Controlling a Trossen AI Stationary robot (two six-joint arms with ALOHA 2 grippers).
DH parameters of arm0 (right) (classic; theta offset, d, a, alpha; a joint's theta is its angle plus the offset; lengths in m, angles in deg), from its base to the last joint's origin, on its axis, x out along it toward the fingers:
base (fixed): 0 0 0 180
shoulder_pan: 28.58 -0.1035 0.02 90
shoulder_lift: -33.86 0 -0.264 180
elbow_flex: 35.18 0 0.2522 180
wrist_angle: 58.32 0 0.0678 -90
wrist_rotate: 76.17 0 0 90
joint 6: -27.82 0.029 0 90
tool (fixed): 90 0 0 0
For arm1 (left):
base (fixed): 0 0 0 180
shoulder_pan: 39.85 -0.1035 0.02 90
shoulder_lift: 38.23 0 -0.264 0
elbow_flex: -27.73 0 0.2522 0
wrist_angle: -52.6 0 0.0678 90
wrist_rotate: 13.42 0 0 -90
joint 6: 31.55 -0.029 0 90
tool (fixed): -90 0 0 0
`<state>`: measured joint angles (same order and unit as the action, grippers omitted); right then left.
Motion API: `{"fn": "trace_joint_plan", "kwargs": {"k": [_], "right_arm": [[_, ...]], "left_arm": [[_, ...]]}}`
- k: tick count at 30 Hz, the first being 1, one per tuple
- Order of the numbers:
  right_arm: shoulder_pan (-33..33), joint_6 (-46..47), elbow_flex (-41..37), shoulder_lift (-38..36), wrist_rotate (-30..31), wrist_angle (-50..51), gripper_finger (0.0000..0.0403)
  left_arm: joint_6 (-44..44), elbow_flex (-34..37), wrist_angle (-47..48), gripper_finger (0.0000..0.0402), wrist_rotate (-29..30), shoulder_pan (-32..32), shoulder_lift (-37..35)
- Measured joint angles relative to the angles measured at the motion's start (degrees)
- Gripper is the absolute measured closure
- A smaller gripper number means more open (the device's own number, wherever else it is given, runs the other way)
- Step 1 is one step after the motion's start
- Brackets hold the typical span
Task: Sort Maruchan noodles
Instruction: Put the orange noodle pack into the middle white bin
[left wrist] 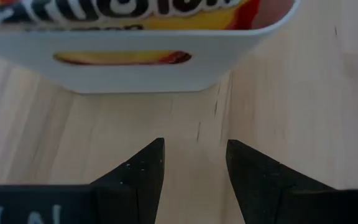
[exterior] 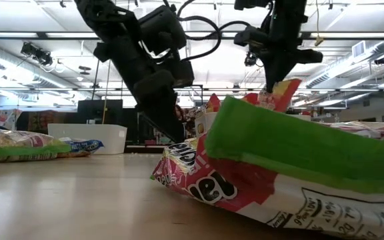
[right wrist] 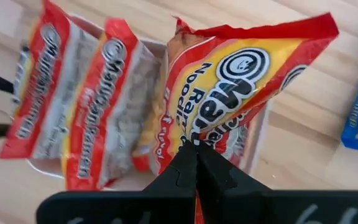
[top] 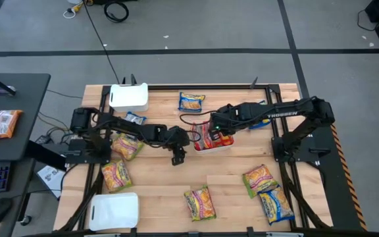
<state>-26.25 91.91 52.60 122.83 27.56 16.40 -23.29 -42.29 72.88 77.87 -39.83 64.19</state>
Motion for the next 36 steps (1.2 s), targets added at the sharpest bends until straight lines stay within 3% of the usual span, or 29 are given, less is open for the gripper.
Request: {"fn": "trace_joint_plan", "kwargs": {"k": [7,17,26,31,36], "right_arm": [[0.6,-2.3,-3.3,1.1,-5.4,-16.9,0.0398],[-1.1,-2.1,-3.5,6.4,-6.4,-19.6,0.0388],[-1.0,-2.1,-2.9,5.0,-10.1,-17.7,0.0279],[-1.0,0.5,-2.9,2.8,-5.5,-11.7,0.0218],[-1.4,0.7,-2.9,-0.2,-1.3,-10.8,0.0202]], "left_arm": [[0.4,-0.1,-3.8,0.0225,1.3,-1.5,0.0],[0.1,-0.1,-4.7,0.0225,1.5,-2.5,0.0],[-0.2,-0.2,-3.9,0.0225,1.4,-2.5,-0.1],[0.2,-0.2,-3.6,0.0225,1.5,-2.5,0.0],[1.6,-0.2,-3.6,0.0225,1.4,-2.4,0.0]]}}
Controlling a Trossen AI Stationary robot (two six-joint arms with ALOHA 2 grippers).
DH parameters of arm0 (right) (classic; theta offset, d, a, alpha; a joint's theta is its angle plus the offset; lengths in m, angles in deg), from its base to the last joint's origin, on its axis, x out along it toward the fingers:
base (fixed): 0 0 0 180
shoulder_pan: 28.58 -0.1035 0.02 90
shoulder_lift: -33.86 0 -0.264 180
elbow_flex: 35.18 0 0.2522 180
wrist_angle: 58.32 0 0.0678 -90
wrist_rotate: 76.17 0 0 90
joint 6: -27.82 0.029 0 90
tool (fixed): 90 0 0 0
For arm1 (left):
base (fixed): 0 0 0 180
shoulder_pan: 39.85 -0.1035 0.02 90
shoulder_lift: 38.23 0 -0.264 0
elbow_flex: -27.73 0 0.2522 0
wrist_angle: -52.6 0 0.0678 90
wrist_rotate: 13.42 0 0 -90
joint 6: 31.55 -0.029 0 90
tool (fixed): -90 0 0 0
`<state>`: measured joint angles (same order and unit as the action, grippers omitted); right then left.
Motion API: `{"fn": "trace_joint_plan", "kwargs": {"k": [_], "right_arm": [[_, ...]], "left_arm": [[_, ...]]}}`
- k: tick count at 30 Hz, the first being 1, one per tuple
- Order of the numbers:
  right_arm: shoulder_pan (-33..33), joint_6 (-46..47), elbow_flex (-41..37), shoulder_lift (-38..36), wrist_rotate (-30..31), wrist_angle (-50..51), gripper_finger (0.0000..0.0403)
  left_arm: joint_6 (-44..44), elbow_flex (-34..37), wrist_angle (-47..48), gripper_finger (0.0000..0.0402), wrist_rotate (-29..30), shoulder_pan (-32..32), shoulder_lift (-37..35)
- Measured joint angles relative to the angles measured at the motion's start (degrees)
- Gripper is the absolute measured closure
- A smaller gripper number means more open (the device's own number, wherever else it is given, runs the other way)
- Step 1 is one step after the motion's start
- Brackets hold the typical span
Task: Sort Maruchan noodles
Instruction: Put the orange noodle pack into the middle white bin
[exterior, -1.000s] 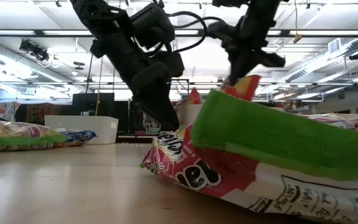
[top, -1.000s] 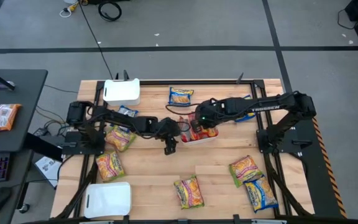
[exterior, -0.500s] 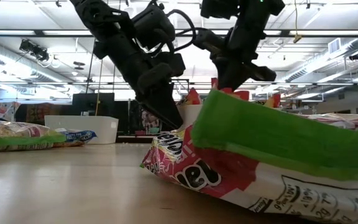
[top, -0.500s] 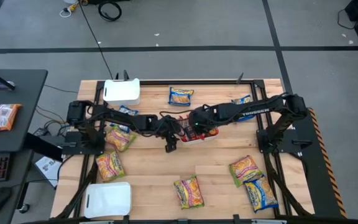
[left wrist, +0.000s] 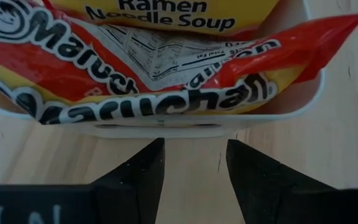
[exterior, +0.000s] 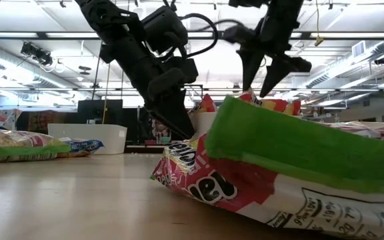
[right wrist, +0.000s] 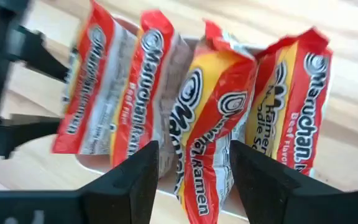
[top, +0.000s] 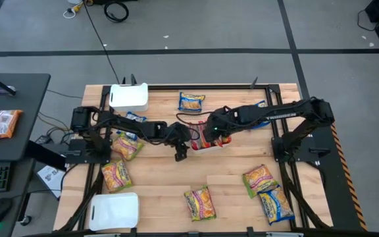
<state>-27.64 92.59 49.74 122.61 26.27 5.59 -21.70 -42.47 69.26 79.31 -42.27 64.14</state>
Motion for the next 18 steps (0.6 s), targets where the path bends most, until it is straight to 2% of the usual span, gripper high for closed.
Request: {"fn": "trace_joint_plan", "kwargs": {"k": [7,11,16,18], "right_arm": [[-2.0,0.0,0.0,-4.3,7.2,-2.1,0.0211],[-2.2,-0.3,0.0,-6.5,7.6,-1.8,0.0212],[0.4,2.8,0.0,-6.9,11.5,8.1,0.0212],[1.5,2.0,0.0,-6.2,11.9,7.7,0.0212]], "left_arm": [[4.8,0.1,0.3,0.0225,-4.0,0.0,-0.8],[6.3,0.0,0.0,0.0225,-2.9,0.0,-2.1],[7.3,0.1,1.6,0.0225,0.1,0.0,-3.0],[7.6,0.0,1.5,0.0225,0.1,0.0,-3.0]]}}
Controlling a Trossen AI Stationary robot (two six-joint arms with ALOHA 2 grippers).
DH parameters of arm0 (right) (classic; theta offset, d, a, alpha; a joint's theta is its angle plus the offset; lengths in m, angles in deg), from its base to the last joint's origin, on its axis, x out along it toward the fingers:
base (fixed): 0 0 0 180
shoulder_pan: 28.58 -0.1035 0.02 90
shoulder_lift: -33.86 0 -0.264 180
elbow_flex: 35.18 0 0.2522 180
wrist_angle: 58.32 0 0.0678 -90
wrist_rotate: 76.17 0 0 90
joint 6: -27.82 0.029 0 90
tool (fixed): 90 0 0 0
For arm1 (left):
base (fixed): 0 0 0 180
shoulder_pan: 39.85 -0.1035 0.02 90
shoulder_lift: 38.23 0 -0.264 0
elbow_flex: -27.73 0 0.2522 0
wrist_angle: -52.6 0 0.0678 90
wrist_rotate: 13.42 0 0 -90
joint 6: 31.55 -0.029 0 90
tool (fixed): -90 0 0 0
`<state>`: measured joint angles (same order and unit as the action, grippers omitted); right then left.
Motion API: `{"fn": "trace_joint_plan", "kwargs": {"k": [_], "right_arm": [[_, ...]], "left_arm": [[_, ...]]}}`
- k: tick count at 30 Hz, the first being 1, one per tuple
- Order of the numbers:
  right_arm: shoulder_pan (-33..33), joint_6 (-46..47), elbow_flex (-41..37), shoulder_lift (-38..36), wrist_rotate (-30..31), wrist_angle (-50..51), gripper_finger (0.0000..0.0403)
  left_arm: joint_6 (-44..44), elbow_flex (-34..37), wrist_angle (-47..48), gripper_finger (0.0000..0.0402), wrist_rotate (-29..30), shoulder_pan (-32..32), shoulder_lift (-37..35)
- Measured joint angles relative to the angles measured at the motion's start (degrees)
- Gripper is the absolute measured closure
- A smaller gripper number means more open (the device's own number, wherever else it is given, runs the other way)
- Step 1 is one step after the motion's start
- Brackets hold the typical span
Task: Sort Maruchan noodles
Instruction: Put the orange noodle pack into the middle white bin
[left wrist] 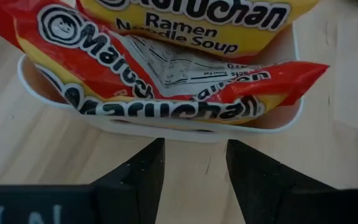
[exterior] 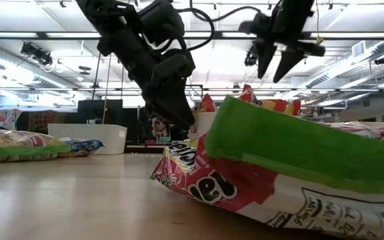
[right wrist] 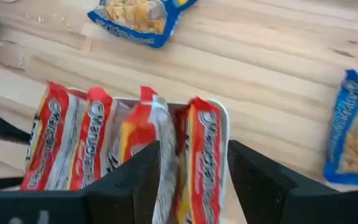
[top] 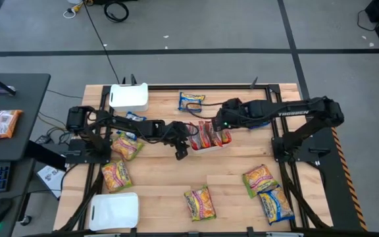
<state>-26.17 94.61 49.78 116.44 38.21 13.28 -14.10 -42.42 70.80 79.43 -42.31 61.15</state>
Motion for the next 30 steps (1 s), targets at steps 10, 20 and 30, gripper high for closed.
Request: {"fn": "trace_joint_plan", "kwargs": {"k": [10,20,30], "right_arm": [[2.3,-6.0,0.0,10.9,-4.7,-10.6,0.0219],[3.1,-8.7,0.2,17.4,-8.7,-13.2,0.027],[3.8,-11.8,-0.1,15.1,-19.0,-11.9,0.0246]], "left_arm": [[4.7,0.0,4.1,0.0225,0.0,1.0,-2.8],[4.4,-0.1,9.2,0.0225,3.4,3.1,-9.0],[3.8,0.0,10.2,0.0225,4.2,2.9,-9.5]]}}
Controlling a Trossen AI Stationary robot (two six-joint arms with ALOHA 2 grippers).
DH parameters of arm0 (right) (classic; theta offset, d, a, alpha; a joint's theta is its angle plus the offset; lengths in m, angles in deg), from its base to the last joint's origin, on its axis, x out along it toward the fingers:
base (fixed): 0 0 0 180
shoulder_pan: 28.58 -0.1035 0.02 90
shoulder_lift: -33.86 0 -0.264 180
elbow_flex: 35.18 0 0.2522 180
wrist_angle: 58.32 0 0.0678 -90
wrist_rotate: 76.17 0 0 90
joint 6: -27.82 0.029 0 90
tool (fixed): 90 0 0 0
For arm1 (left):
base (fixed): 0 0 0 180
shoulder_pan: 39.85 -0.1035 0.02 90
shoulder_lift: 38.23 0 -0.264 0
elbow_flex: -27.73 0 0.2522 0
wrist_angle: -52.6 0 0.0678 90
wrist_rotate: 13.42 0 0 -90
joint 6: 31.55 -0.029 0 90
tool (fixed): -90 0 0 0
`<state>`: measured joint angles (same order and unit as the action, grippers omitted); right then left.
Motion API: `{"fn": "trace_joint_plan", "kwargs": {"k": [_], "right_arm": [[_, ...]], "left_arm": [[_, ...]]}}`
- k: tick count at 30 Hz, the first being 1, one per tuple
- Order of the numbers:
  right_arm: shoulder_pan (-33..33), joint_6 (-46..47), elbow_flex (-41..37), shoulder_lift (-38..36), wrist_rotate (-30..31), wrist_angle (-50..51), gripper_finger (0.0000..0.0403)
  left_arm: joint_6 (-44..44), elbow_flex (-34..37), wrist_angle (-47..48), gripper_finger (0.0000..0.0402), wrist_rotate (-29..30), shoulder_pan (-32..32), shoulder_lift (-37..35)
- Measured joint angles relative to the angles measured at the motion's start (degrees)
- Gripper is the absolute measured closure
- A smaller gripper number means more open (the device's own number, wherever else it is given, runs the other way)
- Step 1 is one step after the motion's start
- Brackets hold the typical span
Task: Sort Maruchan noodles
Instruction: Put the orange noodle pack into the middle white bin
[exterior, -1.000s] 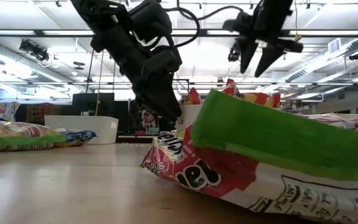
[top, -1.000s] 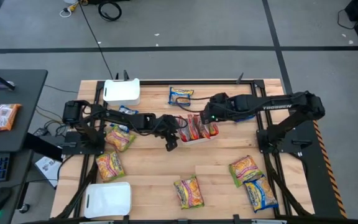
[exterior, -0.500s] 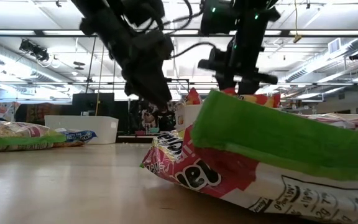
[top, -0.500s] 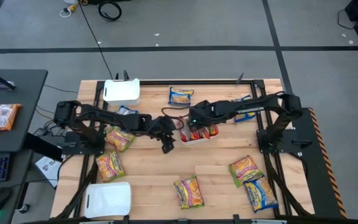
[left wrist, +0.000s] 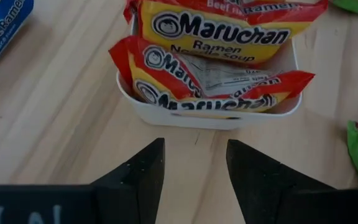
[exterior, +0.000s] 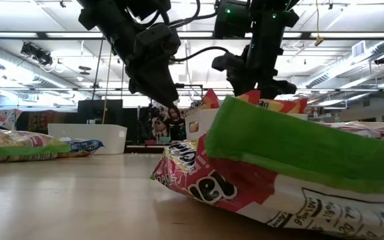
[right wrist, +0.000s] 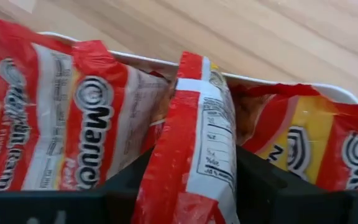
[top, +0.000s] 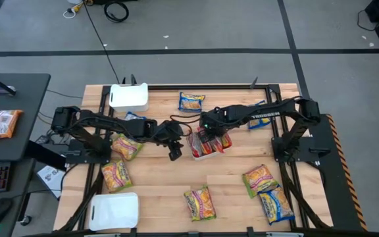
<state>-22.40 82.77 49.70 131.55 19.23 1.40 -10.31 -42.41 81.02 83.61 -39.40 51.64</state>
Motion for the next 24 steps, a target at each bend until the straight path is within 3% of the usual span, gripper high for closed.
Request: {"fn": "trace_joint_plan", "kwargs": {"k": [4,17,24], "right_arm": [[0.0,0.0,0.0,0.0,-1.9,0.3,0.0287],[2.2,2.2,2.5,-0.2,-11.2,4.2,0.0288],[3.1,2.1,6.5,-0.2,-15.5,11.2,0.0288]], "left_arm": [[0.6,0.0,-0.3,0.0225,-0.7,0.0,-0.4],[-1.4,0.0,0.9,0.0225,-0.6,3.1,-0.2],[-1.1,0.7,1.0,0.0225,3.9,7.4,-0.2]]}}
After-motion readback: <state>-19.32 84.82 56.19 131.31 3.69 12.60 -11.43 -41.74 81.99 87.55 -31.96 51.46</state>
